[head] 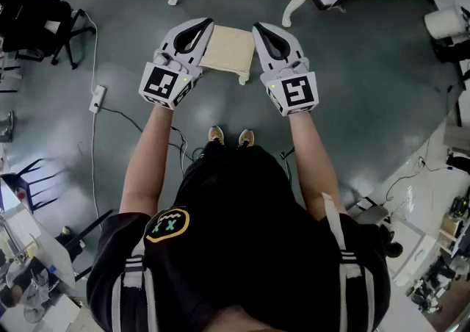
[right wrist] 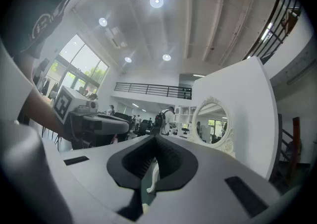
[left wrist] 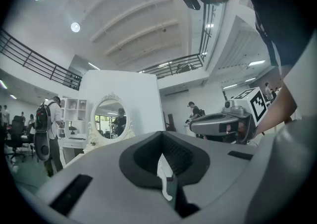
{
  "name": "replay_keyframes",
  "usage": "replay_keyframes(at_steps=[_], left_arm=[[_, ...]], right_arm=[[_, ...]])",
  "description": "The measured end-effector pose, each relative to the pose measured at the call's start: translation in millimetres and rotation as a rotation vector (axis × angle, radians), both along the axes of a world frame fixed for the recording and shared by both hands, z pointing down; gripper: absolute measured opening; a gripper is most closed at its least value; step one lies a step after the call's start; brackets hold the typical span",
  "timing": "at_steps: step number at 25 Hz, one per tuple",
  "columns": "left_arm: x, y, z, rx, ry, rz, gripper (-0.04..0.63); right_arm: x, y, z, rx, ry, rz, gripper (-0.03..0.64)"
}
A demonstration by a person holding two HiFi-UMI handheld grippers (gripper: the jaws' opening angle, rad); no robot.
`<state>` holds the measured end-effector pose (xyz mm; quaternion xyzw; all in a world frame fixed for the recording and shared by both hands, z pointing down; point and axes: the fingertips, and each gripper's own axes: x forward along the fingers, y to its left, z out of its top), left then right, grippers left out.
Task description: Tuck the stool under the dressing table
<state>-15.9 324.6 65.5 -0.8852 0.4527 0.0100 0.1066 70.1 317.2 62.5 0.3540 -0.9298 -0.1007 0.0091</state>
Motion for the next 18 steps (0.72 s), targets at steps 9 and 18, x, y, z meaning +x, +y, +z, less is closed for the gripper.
replay_keyframes(at_steps=[9,18], left_arm=[[1.5,0.7,4.2,-0.002,-0.004,-0.002,0.018],[2.3,0.6,6.9,-0.008,0.013,0.014,0.02]], right_arm=[[1.1,0.5,1.4,0.023,0.02,-0.002,0.02],[4.7,-1.4,7.0,0.004,0.014,0.006,0.021]])
